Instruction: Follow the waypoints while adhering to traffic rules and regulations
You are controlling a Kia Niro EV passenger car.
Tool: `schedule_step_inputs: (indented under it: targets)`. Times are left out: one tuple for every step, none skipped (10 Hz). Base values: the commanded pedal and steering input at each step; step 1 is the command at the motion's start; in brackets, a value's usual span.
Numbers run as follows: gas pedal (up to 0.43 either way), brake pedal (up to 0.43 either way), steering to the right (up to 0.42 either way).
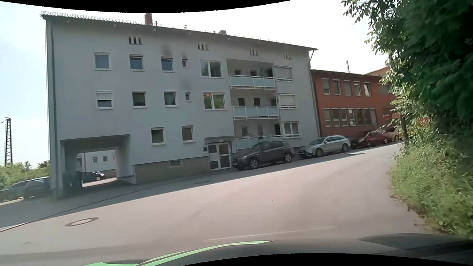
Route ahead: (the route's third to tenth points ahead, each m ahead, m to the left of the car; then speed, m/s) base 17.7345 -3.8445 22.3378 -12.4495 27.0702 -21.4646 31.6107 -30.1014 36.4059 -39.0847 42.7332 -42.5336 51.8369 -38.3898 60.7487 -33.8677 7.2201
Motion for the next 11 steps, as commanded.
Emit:
schedule_step_inputs:
  targets:
    - [0.067,0.000,0.215]
    - [0.067,0.000,0.215]
    - [0.067,0.000,0.218]
    - [0.067,0.000,0.225]
    - [0.067,0.000,0.234]
    - [0.079,0.000,0.236]
    - [0.079,0.000,0.238]
    - [0.110,0.000,0.243]
    - [0.118,0.000,0.247]
    - [0.118,0.000,0.250]
    - [0.118,0.000,0.255]
